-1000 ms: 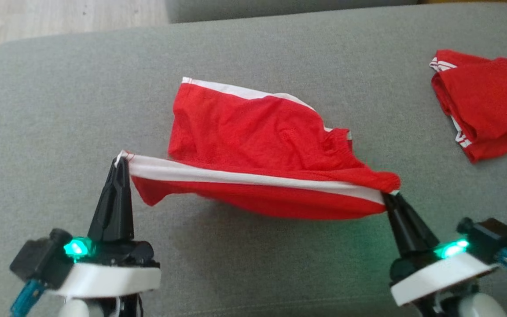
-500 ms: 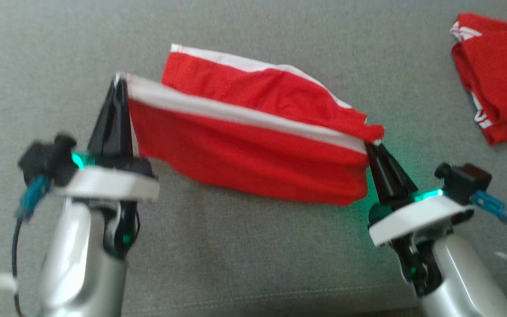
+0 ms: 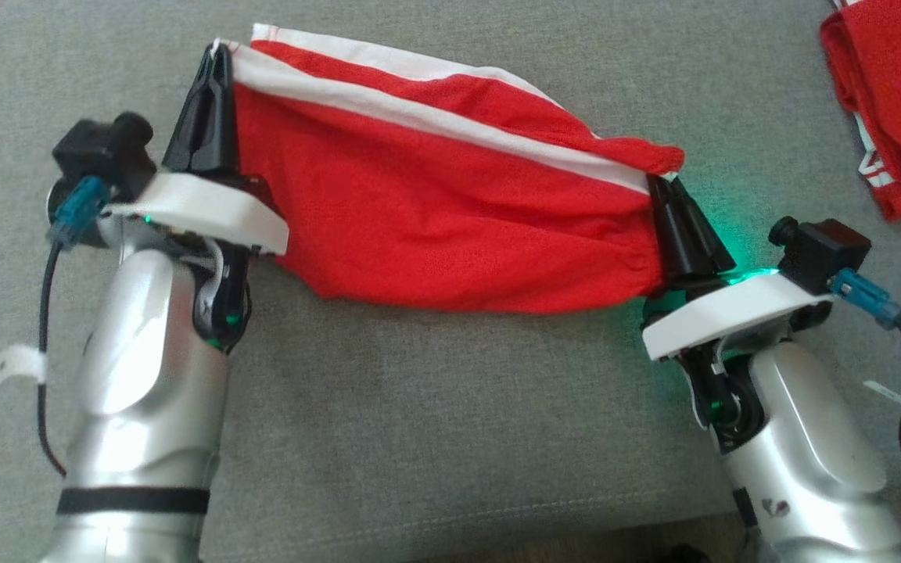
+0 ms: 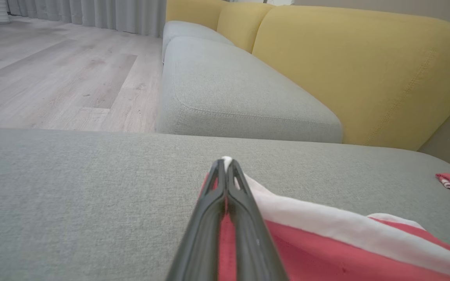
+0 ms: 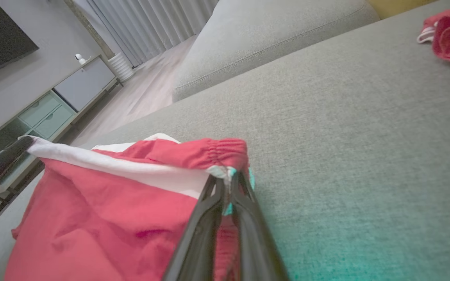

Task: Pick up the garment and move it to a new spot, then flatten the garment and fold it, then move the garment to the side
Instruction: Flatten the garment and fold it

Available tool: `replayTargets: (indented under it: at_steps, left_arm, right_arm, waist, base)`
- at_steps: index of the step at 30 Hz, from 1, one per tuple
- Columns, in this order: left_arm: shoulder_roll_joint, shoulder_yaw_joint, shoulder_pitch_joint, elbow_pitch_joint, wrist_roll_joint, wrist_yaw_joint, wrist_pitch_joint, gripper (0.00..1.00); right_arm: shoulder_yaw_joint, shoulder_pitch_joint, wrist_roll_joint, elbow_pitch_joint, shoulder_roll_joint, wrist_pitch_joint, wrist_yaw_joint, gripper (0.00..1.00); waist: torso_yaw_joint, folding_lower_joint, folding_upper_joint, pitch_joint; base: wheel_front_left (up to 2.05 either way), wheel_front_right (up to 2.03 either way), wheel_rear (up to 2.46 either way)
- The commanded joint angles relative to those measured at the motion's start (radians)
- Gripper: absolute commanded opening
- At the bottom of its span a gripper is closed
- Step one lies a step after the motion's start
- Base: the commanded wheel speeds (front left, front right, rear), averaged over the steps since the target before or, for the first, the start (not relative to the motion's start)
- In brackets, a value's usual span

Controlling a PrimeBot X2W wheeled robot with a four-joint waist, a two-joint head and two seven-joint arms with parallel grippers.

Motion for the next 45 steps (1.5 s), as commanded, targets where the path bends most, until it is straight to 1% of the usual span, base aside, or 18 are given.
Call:
replayTargets:
  at_steps: [1,7,12,13,14,15,16,17,18,19,20,21,27,32,38,39,40,45]
  left_arm:
    - [0.018,0.017,-0.043,-0.012,0.011,0.007,-0.005,0.0]
    - [0.018,0.004,-0.13,0.103,0.031,0.019,-0.005,0.0]
    - [0.018,-0.007,-0.188,0.187,0.045,0.015,-0.005,0.0]
    - [0.018,-0.011,-0.196,0.202,0.044,0.013,-0.005,0.0]
    - [0.018,-0.015,-0.204,0.213,0.041,0.011,-0.005,0.0]
    - [0.018,-0.017,-0.209,0.222,0.038,0.01,-0.005,0.0]
    - [0.018,-0.017,-0.213,0.228,0.035,0.01,-0.005,0.0]
    - [0.018,-0.017,-0.216,0.232,0.033,0.012,-0.005,0.0]
    - [0.018,-0.014,-0.216,0.232,0.031,0.014,-0.005,0.18]
    - [0.018,-0.012,-0.215,0.23,0.03,0.014,-0.005,0.45]
    - [0.018,-0.01,-0.212,0.227,0.029,0.014,-0.005,0.93]
    - [0.018,-0.008,-0.208,0.224,0.028,0.012,-0.005,1.0]
    - [0.018,-0.018,-0.15,0.169,-0.001,-0.004,-0.005,1.0]
    - [0.018,-0.025,-0.087,0.132,-0.019,-0.015,-0.005,1.0]
    - [0.03,-0.046,-0.029,0.175,-0.037,-0.031,0.006,1.0]
    - [0.04,-0.054,-0.016,0.196,-0.049,-0.036,0.035,1.0]
    - [0.04,-0.054,-0.016,0.196,-0.049,-0.036,0.035,1.0]
    - [0.065,-0.073,0.0,0.234,-0.09,-0.044,0.119,1.0]
  right_arm:
    - [0.02,-0.018,0.0,-0.015,0.013,-0.016,0.007,0.0]
    - [0.025,-0.062,0.003,0.039,0.021,-0.041,0.007,0.0]
    - [0.041,-0.092,0.012,0.074,0.024,-0.067,0.007,0.0]
    - [0.042,-0.097,0.015,0.082,0.024,-0.072,0.007,0.09]
    - [0.042,-0.1,0.024,0.09,0.024,-0.078,0.007,0.38]
    - [0.043,-0.104,0.03,0.098,0.025,-0.083,0.007,0.74]
    - [0.048,-0.108,0.034,0.103,0.025,-0.089,0.007,1.0]
    - [0.053,-0.112,0.039,0.107,0.025,-0.095,0.007,1.0]
    - [0.057,-0.115,0.043,0.109,0.025,-0.101,0.007,1.0]
    - [0.06,-0.118,0.045,0.111,0.025,-0.107,0.007,1.0]
    - [0.062,-0.119,0.045,0.112,0.025,-0.113,0.007,1.0]
    - [0.059,-0.12,0.04,0.114,0.025,-0.119,0.007,1.0]
    - [0.028,-0.095,-0.003,0.081,0.025,-0.142,0.007,1.0]
    - [-0.015,-0.048,-0.053,0.036,0.025,-0.131,0.007,1.0]
    - [-0.092,0.02,-0.137,-0.036,0.025,-0.082,0.007,1.0]
    - [-0.123,0.05,-0.161,-0.076,0.025,-0.059,0.007,1.0]
    - [-0.123,0.05,-0.161,-0.076,0.025,-0.059,0.007,1.0]
    - [-0.185,0.115,-0.187,-0.185,0.025,-0.004,0.007,1.0]
  waist:
    - [-0.004,-0.0002,0.0,0.004]
    - [-0.013,-0.0002,0.0,0.015]
    - [-0.023,-0.0002,0.0,0.018]
    - [-0.025,-0.0002,0.0,0.018]
    - [-0.027,-0.0002,0.0,0.018]
    - [-0.029,-0.0002,0.0,0.018]
    - [-0.03,-0.0002,0.0,0.018]
    - [-0.031,-0.0002,0.0,0.018]
    - [-0.032,-0.0002,0.0,0.017]
    - [-0.032,-0.0002,0.0,0.016]
    - [-0.032,-0.0002,0.0,0.014]
    - [-0.031,-0.0002,0.0,0.012]
    - [-0.013,-0.0002,0.0,-0.022]
    - [0.005,-0.0002,0.0,-0.066]
    - [0.019,-0.0002,0.0,-0.117]
    - [0.021,-0.0002,0.0,-0.132]
    - [0.021,-0.0002,0.0,-0.132]
    - [0.014,-0.0002,0.0,-0.144]
  base:
    - [0.0,0.0,0.0]
    - [0.0,0.0,0.0]
    - [0.0,0.0,0.0]
    - [0.0,0.0,0.0]
    - [0.0,0.0,0.0]
    - [0.0,0.0,0.0]
    - [0.0,0.0,0.0]
    - [0.0,0.0,0.0]
    - [0.0,0.0,0.0]
    - [0.0,0.0,0.0]
    - [0.0,0.0,0.0]
    - [0.0,0.0,0.0]
    - [0.0,0.0,0.0]
    - [0.0,0.0,0.0]
    - [0.0,0.0,0.0]
    - [0.0,0.0,0.0]
    - [0.0,0.0,0.0]
    - [0.0,0.0,0.0]
